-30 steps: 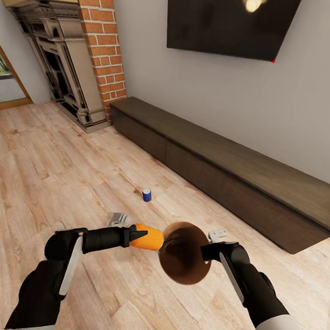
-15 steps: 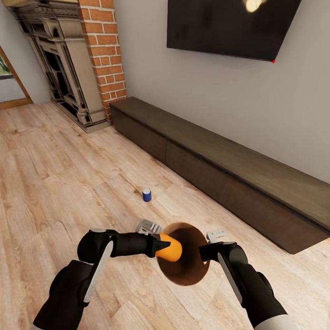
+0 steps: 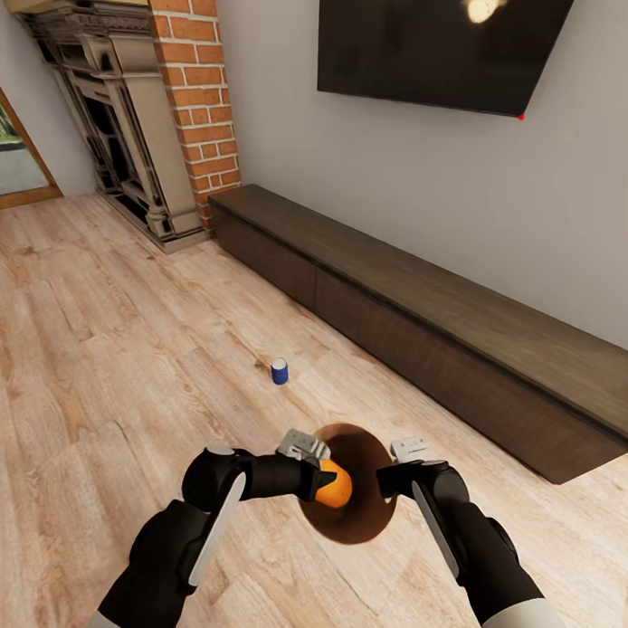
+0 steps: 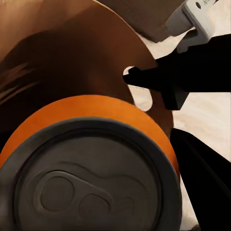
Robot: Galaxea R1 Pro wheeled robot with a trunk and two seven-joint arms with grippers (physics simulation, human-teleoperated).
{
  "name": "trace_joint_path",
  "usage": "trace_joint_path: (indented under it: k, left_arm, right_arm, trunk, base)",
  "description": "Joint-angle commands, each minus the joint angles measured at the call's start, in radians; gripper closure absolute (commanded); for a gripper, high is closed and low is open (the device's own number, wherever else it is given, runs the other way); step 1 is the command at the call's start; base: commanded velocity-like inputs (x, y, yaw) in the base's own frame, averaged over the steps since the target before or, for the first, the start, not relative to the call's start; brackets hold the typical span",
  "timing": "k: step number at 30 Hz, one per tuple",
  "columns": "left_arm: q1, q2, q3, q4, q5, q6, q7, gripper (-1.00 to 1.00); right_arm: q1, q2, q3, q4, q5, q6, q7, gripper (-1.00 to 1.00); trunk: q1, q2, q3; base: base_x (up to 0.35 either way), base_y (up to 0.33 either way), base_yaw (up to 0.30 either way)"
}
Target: Put the three can of soda from the living room inside the tash can in the kitchen.
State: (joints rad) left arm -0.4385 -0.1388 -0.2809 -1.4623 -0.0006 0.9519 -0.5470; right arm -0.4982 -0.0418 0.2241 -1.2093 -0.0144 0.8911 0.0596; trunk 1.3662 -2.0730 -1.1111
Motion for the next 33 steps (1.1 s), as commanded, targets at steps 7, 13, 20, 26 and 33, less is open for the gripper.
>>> trace_joint_path:
  k: [7, 13, 20, 26, 33]
  left_arm:
    - [0.0, -0.007, -0.029, 0.077, 0.003, -0.083, 0.092, 1.0]
    - [0.0, -0.01, -0.073, 0.102, 0.011, -0.111, 0.145, 1.0]
    - [0.0, -0.011, -0.085, 0.117, 0.02, -0.128, 0.184, 1.0]
    - [0.001, -0.006, -0.103, 0.218, 0.018, -0.205, 0.248, 1.0]
    - [0.001, -0.004, -0.107, 0.33, 0.014, -0.288, 0.275, 1.0]
  right_arm:
    - [0.0, 0.012, 0.032, -0.001, -0.019, 0.0, 0.005, 1.0]
    - [0.001, 0.019, 0.059, -0.001, -0.019, 0.0, 0.004, 1.0]
    - [0.011, 0.054, 0.067, 0.0, -0.019, 0.0, -0.044, 1.0]
    - [0.018, 0.061, 0.068, 0.0, -0.019, 0.0, -0.061, 1.0]
    - [0.019, 0.062, 0.069, -0.001, -0.019, 0.0, -0.062, 1.0]
  trunk:
    - [0.0, 0.0, 0.0]
    - [0.0, 0.0, 0.0]
    - [0.0, 0.0, 0.0]
    - [0.0, 0.0, 0.0]
    - [0.0, 0.0, 0.0]
  base:
    - [0.094, 0.0, 0.0]
    - [0.108, 0.0, 0.0]
    - [0.112, 0.0, 0.0]
    - [0.047, 0.0, 0.0]
    - [0.005, 0.0, 0.0]
